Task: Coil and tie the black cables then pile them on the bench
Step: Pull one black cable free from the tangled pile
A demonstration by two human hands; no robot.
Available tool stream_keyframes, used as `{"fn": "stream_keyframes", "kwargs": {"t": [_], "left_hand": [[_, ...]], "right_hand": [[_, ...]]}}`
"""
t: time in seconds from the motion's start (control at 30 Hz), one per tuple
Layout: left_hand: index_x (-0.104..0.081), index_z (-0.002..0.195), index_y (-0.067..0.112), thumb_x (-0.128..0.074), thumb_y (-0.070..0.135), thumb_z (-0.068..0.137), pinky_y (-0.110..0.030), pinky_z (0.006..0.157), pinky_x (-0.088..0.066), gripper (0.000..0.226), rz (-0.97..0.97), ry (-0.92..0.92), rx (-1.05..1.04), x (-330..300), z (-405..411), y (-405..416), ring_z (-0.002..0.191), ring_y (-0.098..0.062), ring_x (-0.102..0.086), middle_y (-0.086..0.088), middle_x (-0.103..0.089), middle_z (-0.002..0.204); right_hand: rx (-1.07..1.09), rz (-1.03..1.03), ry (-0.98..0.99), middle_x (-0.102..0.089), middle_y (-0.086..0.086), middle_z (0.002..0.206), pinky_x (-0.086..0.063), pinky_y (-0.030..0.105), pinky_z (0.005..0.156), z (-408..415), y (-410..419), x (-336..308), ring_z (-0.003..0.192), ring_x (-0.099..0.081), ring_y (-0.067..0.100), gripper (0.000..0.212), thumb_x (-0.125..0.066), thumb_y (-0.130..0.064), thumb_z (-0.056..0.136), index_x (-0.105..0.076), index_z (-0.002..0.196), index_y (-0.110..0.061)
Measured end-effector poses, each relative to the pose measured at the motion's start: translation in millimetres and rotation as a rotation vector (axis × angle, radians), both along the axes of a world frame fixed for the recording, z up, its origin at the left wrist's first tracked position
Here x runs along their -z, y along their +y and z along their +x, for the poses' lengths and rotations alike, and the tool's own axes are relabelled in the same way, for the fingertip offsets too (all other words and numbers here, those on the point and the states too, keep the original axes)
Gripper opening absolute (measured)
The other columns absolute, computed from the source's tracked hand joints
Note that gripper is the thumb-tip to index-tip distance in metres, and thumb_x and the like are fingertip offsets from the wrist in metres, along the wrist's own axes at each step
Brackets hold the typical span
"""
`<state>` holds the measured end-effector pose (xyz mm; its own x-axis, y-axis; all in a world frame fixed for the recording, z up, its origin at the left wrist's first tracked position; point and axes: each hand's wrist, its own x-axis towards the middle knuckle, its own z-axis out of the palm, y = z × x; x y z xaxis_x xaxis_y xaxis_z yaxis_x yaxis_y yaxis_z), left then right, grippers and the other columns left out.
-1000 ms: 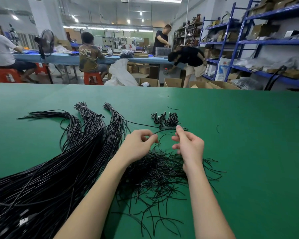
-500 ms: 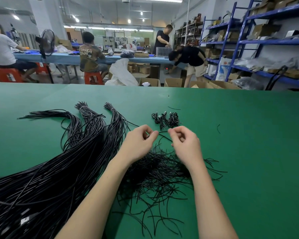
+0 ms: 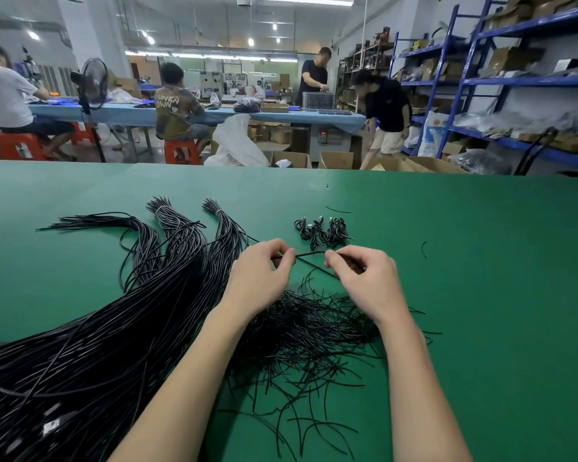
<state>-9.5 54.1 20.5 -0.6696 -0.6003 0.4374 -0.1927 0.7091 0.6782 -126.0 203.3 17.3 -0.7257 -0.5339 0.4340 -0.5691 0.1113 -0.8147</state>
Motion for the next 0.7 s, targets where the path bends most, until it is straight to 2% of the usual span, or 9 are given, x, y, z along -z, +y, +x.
{"fn": "stream_keyframes", "kwargs": {"t": [0.07,0.13,0.23,0.3,0.37,0.43,0.5,0.57,0.7], "left_hand": [[-0.064,0.086,0.029,-0.062,0.038,0.095,-0.037,0.084,-0.046,0.013,-0.052,0.044,-0.05,1,-1,-1,0.085,-0.012,-0.056,0.013,-0.063,0.086],[-0.061,0.092,0.026,-0.067,0.036,0.091,-0.036,0.088,-0.042,0.011,-0.107,0.111,-0.15,2,-1,1,0.098,-0.016,-0.052,0.01,-0.058,0.095],[-0.06,0.081,0.025,-0.065,0.042,0.092,-0.029,0.07,-0.041,0.021,-0.066,0.179,-0.198,-2,0,5,0.079,-0.011,-0.055,0.011,-0.06,0.081],[-0.069,0.079,0.023,-0.054,0.062,0.094,-0.027,0.068,-0.043,0.044,0.181,0.05,-0.01,-8,0,7,0.069,-0.004,-0.061,0.009,-0.07,0.075],[-0.074,0.1,0.027,-0.039,0.077,0.089,-0.031,0.083,-0.05,0.061,0.55,-0.049,0.307,-14,0,14,0.087,-0.001,-0.069,0.012,-0.077,0.093],[-0.068,0.119,0.031,-0.031,0.078,0.086,-0.038,0.1,-0.048,0.068,0.744,-0.005,0.485,-13,-3,20,0.11,-0.007,-0.068,0.009,-0.075,0.111],[-0.063,0.129,0.024,-0.029,0.075,0.087,-0.04,0.109,-0.043,0.074,0.831,0.103,0.506,-14,-5,22,0.118,-0.009,-0.064,0.005,-0.072,0.123],[-0.06,0.134,0.018,-0.024,0.07,0.091,-0.037,0.11,-0.042,0.075,0.875,0.19,0.496,-18,-5,19,0.123,-0.008,-0.061,0.003,-0.067,0.132],[-0.06,0.134,0.014,-0.008,0.055,0.105,-0.035,0.107,-0.043,0.072,0.915,0.269,0.513,-19,-4,14,0.128,-0.009,-0.058,0.002,-0.067,0.133]], "right_hand": [[-0.086,-0.085,-0.149,-0.055,-0.009,0.055,-0.037,0.016,0.053,1,1,-2,0.052,-0.044,0.007,0.026,-0.065,-0.029,0.098,-0.077,0.075,-0.026],[-0.09,-0.226,-0.294,-0.046,-0.004,0.057,-0.034,0.017,0.052,2,-2,-5,0.053,-0.037,0.009,0.028,-0.061,-0.022,0.1,-0.078,0.077,-0.021],[-0.092,-0.349,-0.377,-0.045,-0.006,0.059,-0.033,0.016,0.051,6,-7,-10,0.055,-0.039,0.007,0.03,-0.057,-0.017,0.102,-0.078,0.08,-0.021],[-0.202,-0.357,-0.373,-0.05,-0.008,0.063,-0.037,0.018,0.055,10,-10,-11,0.06,-0.044,0.006,0.029,-0.056,-0.021,0.102,-0.078,0.084,-0.023],[-0.355,-0.303,-0.357,-0.053,-0.007,0.065,-0.04,0.017,0.057,14,-12,-12,0.062,-0.047,0.006,0.022,-0.059,-0.03,0.099,-0.078,0.089,-0.027],[-0.489,-0.222,-0.358,-0.055,-0.006,0.066,-0.04,0.016,0.055,18,-13,-12,0.061,-0.047,0.007,0.019,-0.06,-0.033,0.096,-0.078,0.092,-0.029],[-0.584,-0.128,-0.376,-0.053,-0.005,0.064,-0.037,0.016,0.053,19,-11,-12,0.059,-0.044,0.007,0.019,-0.06,-0.031,0.095,-0.078,0.092,-0.026],[-0.63,-0.004,-0.381,-0.05,-0.004,0.064,-0.033,0.017,0.052,19,-8,-11,0.059,-0.042,0.007,0.019,-0.062,-0.031,0.093,-0.08,0.091,-0.023],[-0.678,0.193,-0.365,-0.054,-0.006,0.063,-0.037,0.018,0.056,24,-10,-10,0.059,-0.046,0.007,0.019,-0.064,-0.024,0.1,-0.082,0.092,-0.028]]}}
